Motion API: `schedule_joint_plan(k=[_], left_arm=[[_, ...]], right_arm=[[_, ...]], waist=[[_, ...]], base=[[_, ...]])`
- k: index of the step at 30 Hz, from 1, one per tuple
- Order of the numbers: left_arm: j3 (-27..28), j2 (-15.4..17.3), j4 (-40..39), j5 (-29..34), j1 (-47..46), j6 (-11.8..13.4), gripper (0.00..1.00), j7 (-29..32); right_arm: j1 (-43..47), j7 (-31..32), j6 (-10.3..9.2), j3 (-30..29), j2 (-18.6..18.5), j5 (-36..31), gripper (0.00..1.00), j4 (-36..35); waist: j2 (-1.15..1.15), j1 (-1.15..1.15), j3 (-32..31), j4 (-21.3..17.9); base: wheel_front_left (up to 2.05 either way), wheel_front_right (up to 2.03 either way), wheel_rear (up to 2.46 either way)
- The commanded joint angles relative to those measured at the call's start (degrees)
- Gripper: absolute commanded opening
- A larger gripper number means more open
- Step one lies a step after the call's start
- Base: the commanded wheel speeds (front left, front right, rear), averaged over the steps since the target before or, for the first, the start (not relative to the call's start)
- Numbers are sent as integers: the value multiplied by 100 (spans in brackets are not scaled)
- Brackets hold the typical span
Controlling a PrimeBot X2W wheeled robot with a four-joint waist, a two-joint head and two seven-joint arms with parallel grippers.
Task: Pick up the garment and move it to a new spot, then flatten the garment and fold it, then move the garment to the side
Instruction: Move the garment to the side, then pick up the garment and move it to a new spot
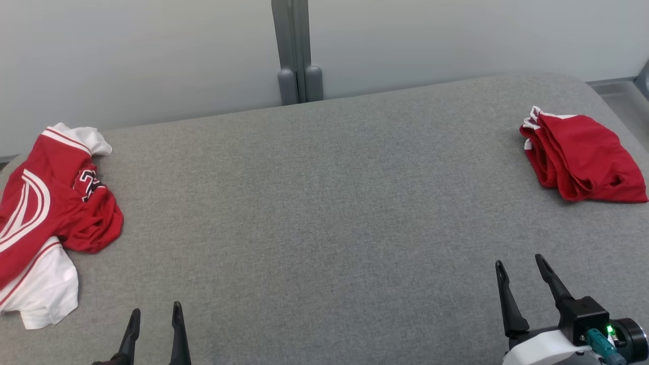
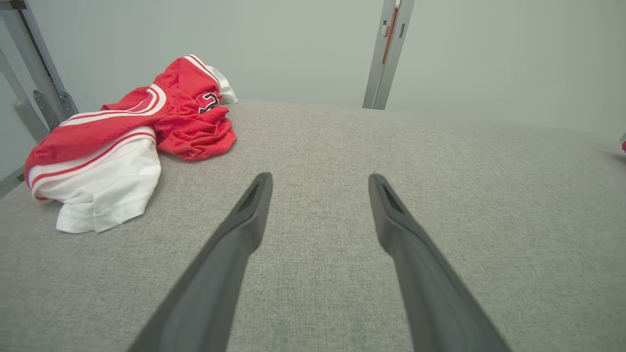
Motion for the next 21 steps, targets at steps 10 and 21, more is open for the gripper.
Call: schedule_joint_plan(k=[10, 21], left_arm=[[-23, 15, 59, -64, 83, -34, 100, 2], [-96, 15, 66, -49, -48, -73, 100, 2]], right_arm=[[104, -15, -11, -26, 58, 83, 100, 31], [201, -15, -11, -35, 58, 200, 100, 7]], waist=[[0, 0, -96, 77], [0, 0, -78, 547]], base=[[0, 0, 0], [0, 0, 0]])
